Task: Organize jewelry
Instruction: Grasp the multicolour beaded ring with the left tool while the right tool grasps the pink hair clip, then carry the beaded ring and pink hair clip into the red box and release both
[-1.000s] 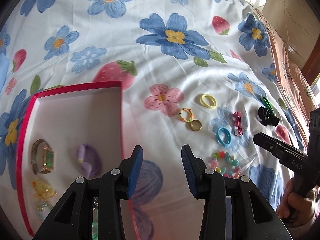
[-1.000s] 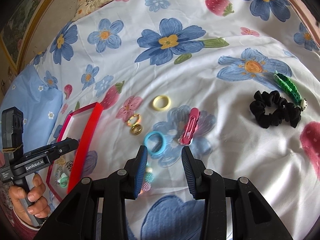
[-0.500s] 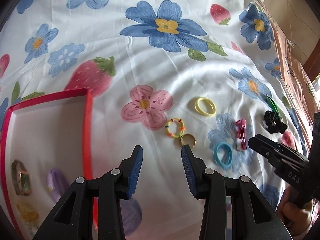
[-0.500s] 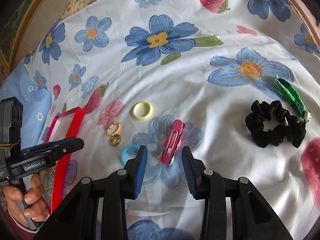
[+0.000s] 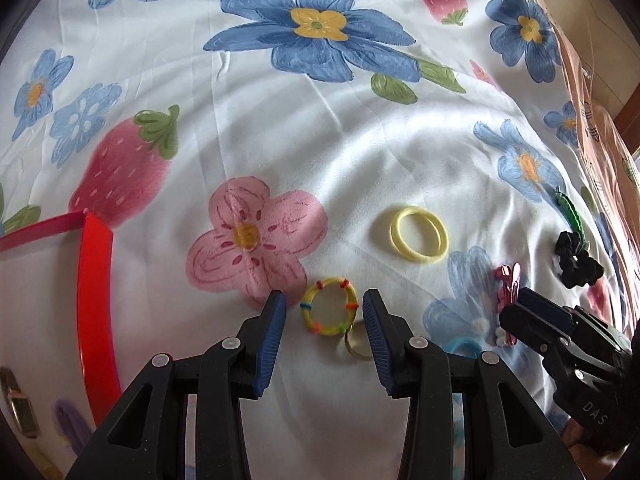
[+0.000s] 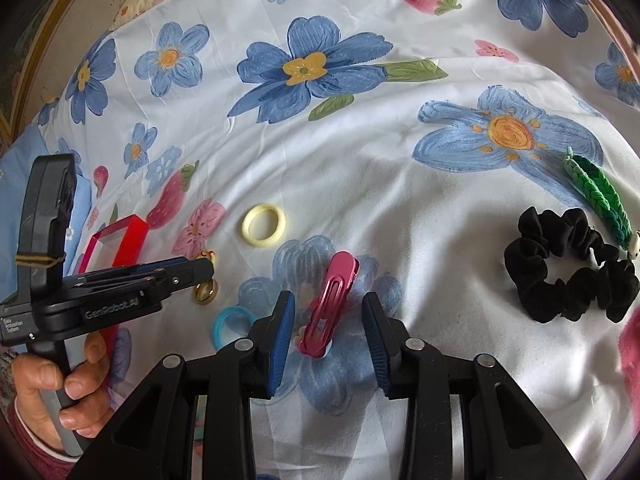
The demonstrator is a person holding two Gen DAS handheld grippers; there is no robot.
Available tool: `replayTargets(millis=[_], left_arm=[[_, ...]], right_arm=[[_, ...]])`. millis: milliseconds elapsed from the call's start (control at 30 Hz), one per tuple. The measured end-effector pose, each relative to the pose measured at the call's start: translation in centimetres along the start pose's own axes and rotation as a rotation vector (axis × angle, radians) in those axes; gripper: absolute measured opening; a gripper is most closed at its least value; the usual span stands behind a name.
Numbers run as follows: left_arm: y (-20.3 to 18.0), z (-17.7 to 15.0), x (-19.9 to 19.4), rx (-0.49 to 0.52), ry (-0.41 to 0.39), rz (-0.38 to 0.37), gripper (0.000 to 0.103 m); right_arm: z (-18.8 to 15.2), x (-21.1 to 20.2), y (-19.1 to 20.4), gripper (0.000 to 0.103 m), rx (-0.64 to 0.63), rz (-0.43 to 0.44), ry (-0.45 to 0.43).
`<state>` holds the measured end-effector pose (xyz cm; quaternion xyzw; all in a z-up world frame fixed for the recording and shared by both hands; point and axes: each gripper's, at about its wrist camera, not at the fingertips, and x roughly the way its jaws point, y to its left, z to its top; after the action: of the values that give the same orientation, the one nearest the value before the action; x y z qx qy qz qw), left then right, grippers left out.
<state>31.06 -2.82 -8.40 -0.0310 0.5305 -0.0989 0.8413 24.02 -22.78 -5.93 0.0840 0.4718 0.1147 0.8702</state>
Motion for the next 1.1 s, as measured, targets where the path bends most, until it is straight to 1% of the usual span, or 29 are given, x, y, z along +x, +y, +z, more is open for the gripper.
replayTargets(millis=[33, 67, 100, 200, 367, 567, 767, 1100], left_arm=[[-0.1, 0.1, 0.1, 0.004, -0.003, 0.003, 0.037], [-0.1, 0.2, 0.2, 0.009, -0.005, 0.007, 0.028], [-0.1, 0.1, 0.2, 0.01, -0.005, 0.008, 0.019], [0.0, 0.0, 0.0, 0.012, -0.008, 0.001, 0.007], [0.2, -0.5, -1.8, 0.016, -0.045, -0.009, 0.006], [0.6, -2.0, -5.3, 0.023, -0.092, -0.029, 0.006], [2.1, -4.3, -8.9, -0.008, -0.119, -0.056, 0.006], [5.5, -8.1, -14.2, -0.063, -0.164, -0.047, 0.006]], right_arm=[[0.0, 0.0, 0.0, 0.03, -0.001, -0.002, -0.001], [0.0, 0.1, 0.0, 0.022, -0.004, -0.012, -0.001], [0.0, 0.1, 0.0, 0.02, -0.004, -0.014, 0.0], [0.0, 0.0, 0.2, 0.019, -0.014, -0.024, -0.007], [0.0, -0.7, 0.5, 0.019, -0.018, -0.019, -0.026], [-0.1, -1.7, 1.7, 0.019, -0.025, 0.01, -0.038], [-0.3, -2.6, 4.0, 0.019, -0.05, 0.047, -0.046], [-1.2, -3.3, 7.7, 0.019, -0.093, 0.094, -0.04]])
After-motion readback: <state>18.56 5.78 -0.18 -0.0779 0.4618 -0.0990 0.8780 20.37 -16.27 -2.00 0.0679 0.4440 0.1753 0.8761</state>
